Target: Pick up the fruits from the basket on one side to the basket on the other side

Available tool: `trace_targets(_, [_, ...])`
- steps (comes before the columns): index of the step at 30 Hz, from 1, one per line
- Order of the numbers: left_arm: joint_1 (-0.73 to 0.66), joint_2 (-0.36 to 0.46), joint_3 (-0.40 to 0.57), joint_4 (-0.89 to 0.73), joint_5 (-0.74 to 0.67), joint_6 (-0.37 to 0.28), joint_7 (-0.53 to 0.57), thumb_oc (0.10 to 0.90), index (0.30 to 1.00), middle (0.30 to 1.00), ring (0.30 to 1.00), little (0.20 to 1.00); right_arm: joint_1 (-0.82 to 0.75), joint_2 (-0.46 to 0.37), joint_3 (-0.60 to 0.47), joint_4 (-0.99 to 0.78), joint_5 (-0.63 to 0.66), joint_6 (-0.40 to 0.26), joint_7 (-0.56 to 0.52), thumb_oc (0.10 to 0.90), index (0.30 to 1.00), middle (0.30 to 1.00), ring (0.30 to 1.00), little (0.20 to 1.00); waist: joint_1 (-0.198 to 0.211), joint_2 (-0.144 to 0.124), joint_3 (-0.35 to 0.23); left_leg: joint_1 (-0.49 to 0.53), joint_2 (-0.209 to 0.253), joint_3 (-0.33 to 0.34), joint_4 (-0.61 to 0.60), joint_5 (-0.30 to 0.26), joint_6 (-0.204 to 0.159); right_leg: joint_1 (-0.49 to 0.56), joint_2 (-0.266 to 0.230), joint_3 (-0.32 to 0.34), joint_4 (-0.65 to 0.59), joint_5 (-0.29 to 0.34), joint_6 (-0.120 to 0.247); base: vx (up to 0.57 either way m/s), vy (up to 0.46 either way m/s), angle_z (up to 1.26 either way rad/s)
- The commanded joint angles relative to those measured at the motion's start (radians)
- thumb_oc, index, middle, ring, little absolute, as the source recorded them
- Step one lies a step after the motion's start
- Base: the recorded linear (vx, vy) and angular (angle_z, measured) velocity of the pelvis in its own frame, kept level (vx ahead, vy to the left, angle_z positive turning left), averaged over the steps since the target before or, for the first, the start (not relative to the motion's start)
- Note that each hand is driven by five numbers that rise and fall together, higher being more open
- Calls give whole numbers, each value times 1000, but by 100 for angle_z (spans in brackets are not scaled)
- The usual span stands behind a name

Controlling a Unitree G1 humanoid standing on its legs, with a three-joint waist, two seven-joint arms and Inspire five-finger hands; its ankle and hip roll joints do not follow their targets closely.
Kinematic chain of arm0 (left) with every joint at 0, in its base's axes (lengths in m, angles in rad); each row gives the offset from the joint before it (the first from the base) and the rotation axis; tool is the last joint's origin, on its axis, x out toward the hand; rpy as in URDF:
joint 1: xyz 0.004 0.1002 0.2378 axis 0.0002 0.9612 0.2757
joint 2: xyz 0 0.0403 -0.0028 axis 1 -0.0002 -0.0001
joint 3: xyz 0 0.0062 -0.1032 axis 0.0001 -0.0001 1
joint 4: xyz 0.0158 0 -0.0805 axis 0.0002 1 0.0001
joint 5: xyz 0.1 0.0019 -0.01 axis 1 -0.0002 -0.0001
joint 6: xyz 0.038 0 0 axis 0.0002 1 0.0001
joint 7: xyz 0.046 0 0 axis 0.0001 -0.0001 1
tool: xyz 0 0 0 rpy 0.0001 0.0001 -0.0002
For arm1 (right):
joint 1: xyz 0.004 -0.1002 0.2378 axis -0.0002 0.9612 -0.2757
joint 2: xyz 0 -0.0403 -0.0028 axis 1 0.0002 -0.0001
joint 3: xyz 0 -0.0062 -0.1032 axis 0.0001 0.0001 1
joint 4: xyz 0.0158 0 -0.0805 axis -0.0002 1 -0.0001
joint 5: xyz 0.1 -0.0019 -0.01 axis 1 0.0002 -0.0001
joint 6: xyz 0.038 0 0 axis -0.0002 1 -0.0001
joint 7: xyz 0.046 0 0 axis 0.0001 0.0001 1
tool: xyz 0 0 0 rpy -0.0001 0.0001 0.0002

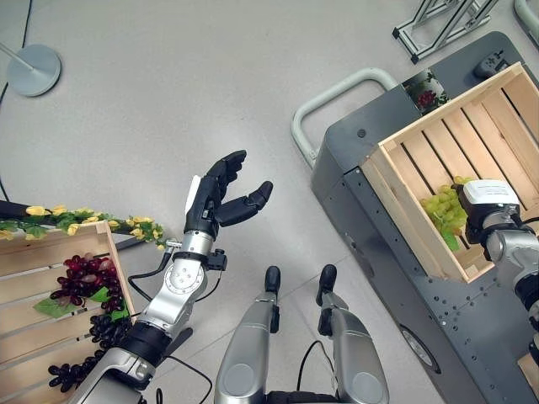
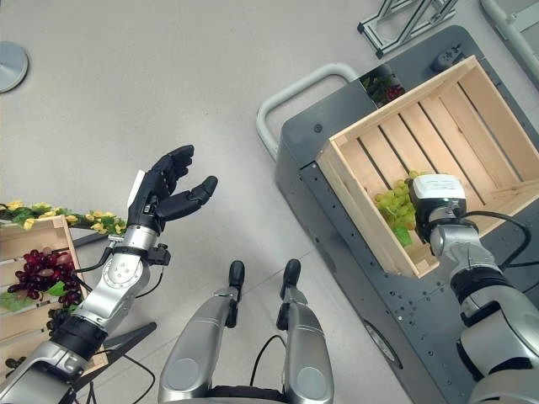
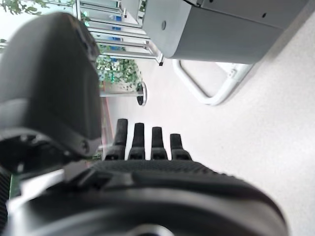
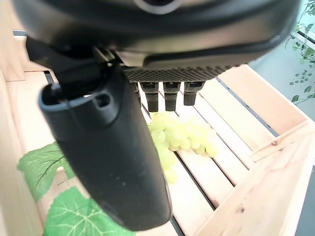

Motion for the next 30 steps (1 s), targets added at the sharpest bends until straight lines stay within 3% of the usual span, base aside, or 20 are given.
trace_targets(1, [-56, 10, 5, -94, 12, -139, 19, 800, 900, 900, 900, 900, -171, -97, 36, 58, -32, 18, -57, 800, 900, 900, 900, 900, 11, 16, -12, -37, -13, 32, 122, -82, -15, -12, -10, -27, 221, -112, 3, 0, 0, 0])
trace_targets(5, [-55, -3, -1, -89, 19, -142, 27, 800, 900, 900, 900, 900, -198, -83, 37, 82, -24, 1, -102, 800, 900, 900, 900, 900, 12, 32, -12, -64, -15, 31, 153, -94, -12, -50, -13, -26, 273, -134, -2, 0, 0, 0])
trace_targets(16, [-93, -6, -39, -80, -5, -154, 48, 800, 900, 900, 900, 900, -272, -54, 84, 159, -13, -17, -79, 800, 900, 900, 900, 900, 12, 66, -12, -134, -30, 22, 164, -80, -14, -136, -16, -29, 312, -143, -12, -1, -3, 0])
trace_targets(30, [-130, -6, -49, -102, -1, -149, 43, 800, 900, 900, 900, 900, -273, 3, 114, 242, 57, -10, 169, 800, 900, 900, 900, 900, 20, 83, -12, -211, -37, 12, 191, -71, -10, -226, -22, -34, 356, -137, -19, -4, -3, 1])
